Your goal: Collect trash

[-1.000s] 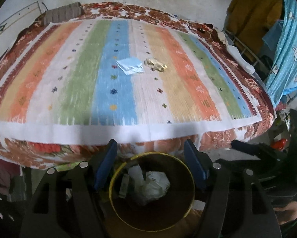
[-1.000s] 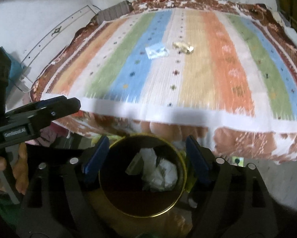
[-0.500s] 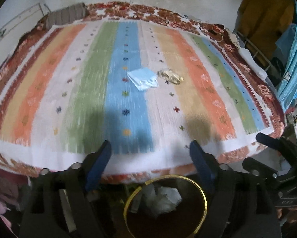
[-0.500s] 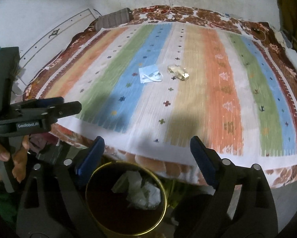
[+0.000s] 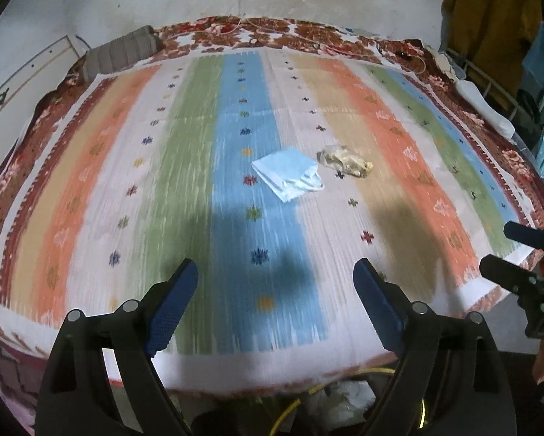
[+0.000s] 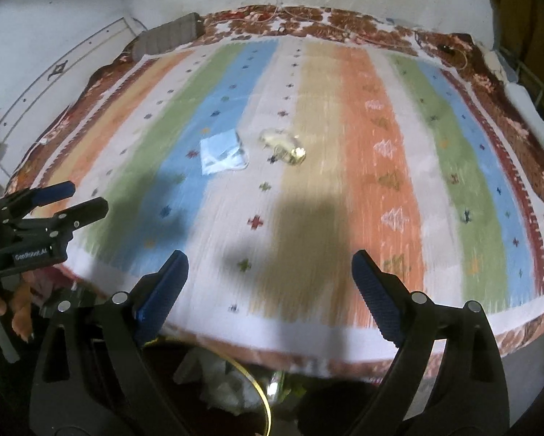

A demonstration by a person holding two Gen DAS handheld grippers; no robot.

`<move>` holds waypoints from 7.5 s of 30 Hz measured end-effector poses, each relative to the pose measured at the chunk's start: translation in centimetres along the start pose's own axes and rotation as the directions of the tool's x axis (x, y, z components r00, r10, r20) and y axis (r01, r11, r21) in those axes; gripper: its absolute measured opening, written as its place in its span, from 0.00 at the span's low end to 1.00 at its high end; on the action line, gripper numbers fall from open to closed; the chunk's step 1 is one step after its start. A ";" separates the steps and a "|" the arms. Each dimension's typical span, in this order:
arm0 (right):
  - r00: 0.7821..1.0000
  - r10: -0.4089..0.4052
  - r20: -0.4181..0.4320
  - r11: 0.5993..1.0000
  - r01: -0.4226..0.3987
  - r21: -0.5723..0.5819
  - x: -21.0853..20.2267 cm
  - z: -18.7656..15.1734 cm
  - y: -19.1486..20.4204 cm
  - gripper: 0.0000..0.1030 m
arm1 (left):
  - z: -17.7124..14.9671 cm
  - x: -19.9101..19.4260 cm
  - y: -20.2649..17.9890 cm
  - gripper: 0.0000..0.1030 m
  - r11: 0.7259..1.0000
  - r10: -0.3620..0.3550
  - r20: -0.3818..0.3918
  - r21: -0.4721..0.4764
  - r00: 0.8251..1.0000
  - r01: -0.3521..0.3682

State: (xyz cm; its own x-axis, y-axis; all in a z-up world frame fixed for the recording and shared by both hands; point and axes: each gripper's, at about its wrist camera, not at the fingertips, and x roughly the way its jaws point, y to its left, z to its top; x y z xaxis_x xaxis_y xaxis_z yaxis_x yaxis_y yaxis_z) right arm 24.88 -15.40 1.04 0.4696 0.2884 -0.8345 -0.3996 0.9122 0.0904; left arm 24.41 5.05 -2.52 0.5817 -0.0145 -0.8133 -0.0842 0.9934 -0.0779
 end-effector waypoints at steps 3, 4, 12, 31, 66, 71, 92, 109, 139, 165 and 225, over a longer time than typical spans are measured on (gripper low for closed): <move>1.000 -0.003 0.009 1.000 0.003 -0.001 1.3 1.0 -0.5 0.88 | 0.6 1.3 0.1 0.88 0.999 -0.012 0.020 0.030 1.000 0.011; 1.000 0.001 0.010 1.000 -0.001 -0.001 1.8 1.3 -0.7 0.88 | 0.7 1.8 0.0 0.88 0.998 -0.022 0.014 0.051 1.000 0.021; 1.000 0.022 0.012 1.000 -0.021 -0.010 5.3 3.5 -1.6 0.89 | 1.4 6.6 -0.1 0.94 0.983 -0.076 -0.036 0.163 0.996 0.081; 1.000 0.023 -0.015 0.983 -0.025 -0.184 13.6 8.2 -2.5 0.91 | 3.1 12.5 0.7 0.94 0.966 -0.110 -0.077 0.224 0.991 0.125; 0.991 0.081 -0.103 0.984 -0.096 -0.153 23.4 10.6 -4.6 0.18 | 6.0 19.5 -4.5 0.55 0.836 0.027 -0.091 0.548 0.995 0.028; 0.991 0.065 -0.121 0.985 -0.083 -0.153 23.1 10.4 -4.0 0.17 | 6.0 19.9 -4.5 0.05 0.840 0.089 -0.098 0.542 0.991 -0.022; 0.984 0.058 -0.168 0.989 -0.080 -0.125 14.7 7.7 -1.6 0.17 | 5.4 10.6 1.8 0.01 0.992 -0.046 -0.102 0.109 0.994 0.057; 0.989 0.109 -0.100 0.990 -0.117 -0.076 5.9 4.4 0.2 0.17 | 1.8 3.4 -0.2 0.01 0.996 -0.054 -0.100 0.068 0.994 0.061; 0.977 0.212 -0.036 0.976 -0.210 0.054 -5.0 -5.9 2.2 0.17 | -4.6 -7.0 -0.7 0.01 0.954 -0.283 -0.010 -0.102 0.959 0.281; 0.976 0.174 -0.134 0.984 -0.168 0.052 -5.6 -17.9 4.8 0.18 | -15.5 -9.3 -4.0 0.01 0.913 -0.374 -0.026 -0.184 0.927 0.364; 0.979 0.190 -0.075 0.982 -0.191 -0.005 -9.9 -21.5 4.6 0.73 | -20.5 -11.9 -4.2 0.73 0.980 -0.186 -0.047 -0.079 0.981 0.182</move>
State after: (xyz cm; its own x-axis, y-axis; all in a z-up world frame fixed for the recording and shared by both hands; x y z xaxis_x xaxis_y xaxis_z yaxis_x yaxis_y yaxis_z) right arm 1.44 -20.31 -1.99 0.3251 0.4338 -0.8403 -0.4856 0.8391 0.2453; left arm 1.20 -1.26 -4.33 0.5484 -0.2041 -0.8110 -0.0411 0.9620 -0.2699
